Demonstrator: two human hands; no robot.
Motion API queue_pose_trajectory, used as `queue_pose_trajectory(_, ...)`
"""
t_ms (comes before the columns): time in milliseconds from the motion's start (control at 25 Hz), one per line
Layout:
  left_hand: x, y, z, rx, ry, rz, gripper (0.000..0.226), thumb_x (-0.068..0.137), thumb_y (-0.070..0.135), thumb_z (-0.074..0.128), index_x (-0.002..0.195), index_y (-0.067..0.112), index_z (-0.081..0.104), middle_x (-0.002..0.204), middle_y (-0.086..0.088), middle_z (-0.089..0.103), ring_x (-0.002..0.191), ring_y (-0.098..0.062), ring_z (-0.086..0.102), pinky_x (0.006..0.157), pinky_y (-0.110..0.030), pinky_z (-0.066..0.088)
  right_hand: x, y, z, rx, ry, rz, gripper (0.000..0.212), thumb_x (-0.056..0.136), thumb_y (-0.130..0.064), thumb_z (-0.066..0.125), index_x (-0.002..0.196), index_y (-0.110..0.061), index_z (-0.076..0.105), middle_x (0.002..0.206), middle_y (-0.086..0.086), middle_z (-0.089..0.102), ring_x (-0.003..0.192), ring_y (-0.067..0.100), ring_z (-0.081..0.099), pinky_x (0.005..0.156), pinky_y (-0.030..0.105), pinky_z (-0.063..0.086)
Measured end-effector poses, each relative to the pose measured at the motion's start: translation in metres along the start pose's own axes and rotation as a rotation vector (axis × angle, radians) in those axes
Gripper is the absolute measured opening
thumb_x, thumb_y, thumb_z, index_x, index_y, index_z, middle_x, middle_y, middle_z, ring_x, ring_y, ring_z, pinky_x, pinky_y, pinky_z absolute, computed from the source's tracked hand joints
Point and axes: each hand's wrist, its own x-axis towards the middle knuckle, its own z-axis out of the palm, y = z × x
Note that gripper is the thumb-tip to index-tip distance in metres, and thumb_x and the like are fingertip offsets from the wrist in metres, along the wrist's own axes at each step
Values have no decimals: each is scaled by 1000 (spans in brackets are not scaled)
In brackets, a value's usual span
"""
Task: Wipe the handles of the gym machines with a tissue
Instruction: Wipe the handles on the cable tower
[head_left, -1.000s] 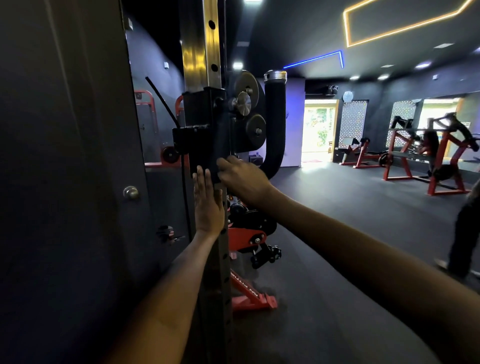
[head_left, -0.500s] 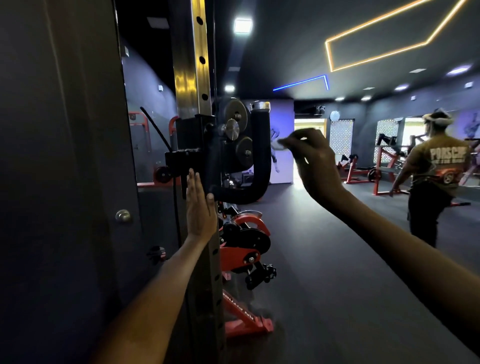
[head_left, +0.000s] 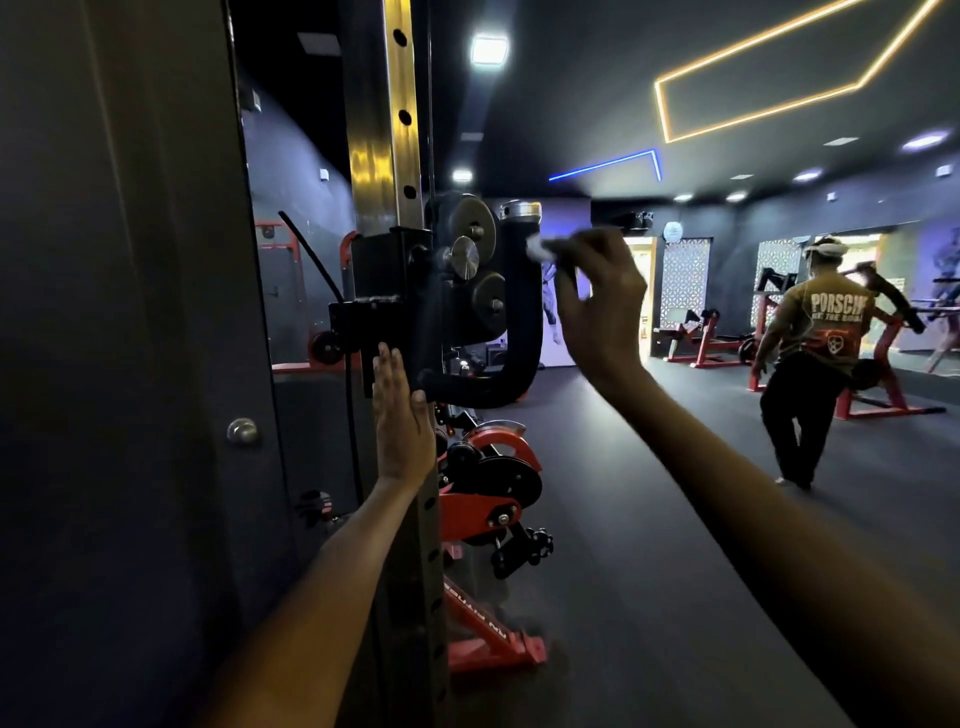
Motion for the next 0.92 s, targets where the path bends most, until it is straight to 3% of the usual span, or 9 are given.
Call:
queue_pose_trajectory(120, 0, -4, 1, 14, 12, 5, 54, 104, 39, 17, 150, 32, -11, 159, 12, -11, 147, -5, -11, 118, -57, 15, 17, 0, 13, 20, -18, -7, 21, 81, -6, 54, 94, -4, 71, 87, 12, 60, 79, 20, 59, 71, 17, 39)
queue_pose_trajectory(200, 1, -5, 0, 9, 2, 8, 54, 104, 39, 17, 150, 33, -11, 159, 12, -11, 147, -6, -11, 119, -57, 15, -27, 6, 10, 31, -19, 72, 18, 81, 2, 58, 94, -4, 70, 85, 10, 60, 76, 13, 57, 70, 14, 40)
queue_pose_trajectory(320, -1, -6, 0, 3, -7, 21, 53, 103, 45, 14, 149, 36, -11, 160, 12, -12, 148, -9, -11, 119, -56, 12, -93, 5, -2, 208, -30, 374, 9, 83, -1, 64, 87, -8, 67, 83, 10, 64, 74, 9, 56, 69, 13, 42)
queue_pose_trajectory(440, -1, -5, 1, -2, 3, 14, 53, 103, 44, 14, 149, 39, -11, 160, 8, -10, 148, -10, -10, 120, -53, 10, -45, 9, 10, 474, 64, 720, 12, 86, -18, 67, 94, -9, 70, 90, 11, 70, 79, 13, 62, 69, 14, 46)
queue_pose_trajectory(560, -2, -4, 1, -1, 5, 15, 53, 102, 49, 11, 149, 37, -10, 160, 6, -8, 147, -7, -11, 121, -51, 9, 7, 7, 23, 629, 49, 649, 13, 84, -24, 69, 94, -19, 74, 88, 1, 73, 82, 8, 63, 85, 30, 52)
queue_pose_trajectory(680, -1, -7, 2, -9, 3, 21, 53, 103, 47, 12, 150, 32, -9, 160, 6, -9, 148, -9, -11, 120, -55, 10, -27, 3, 30, 603, 131, 616, 14, 85, -9, 66, 95, -14, 74, 98, 4, 72, 98, 16, 66, 95, 40, 49)
queue_pose_trajectory(800, -1, -7, 3, -20, 4, 22, 53, 104, 42, 15, 150, 28, -7, 160, 6, -9, 148, -10, -11, 120, -56, 10, -77, -1, 27, 472, 197, 507, 19, 87, 5, 58, 100, -1, 70, 103, 13, 69, 103, 22, 64, 95, 36, 50)
queue_pose_trajectory(920, -3, -5, 2, -26, 4, 6, 55, 104, 42, 16, 151, 23, -5, 160, 6, -8, 148, -9, -11, 120, -53, 9, -107, 0, 30, 367, 198, 391, 21, 87, 7, 58, 104, 1, 68, 103, 15, 63, 102, 22, 61, 91, 30, 51)
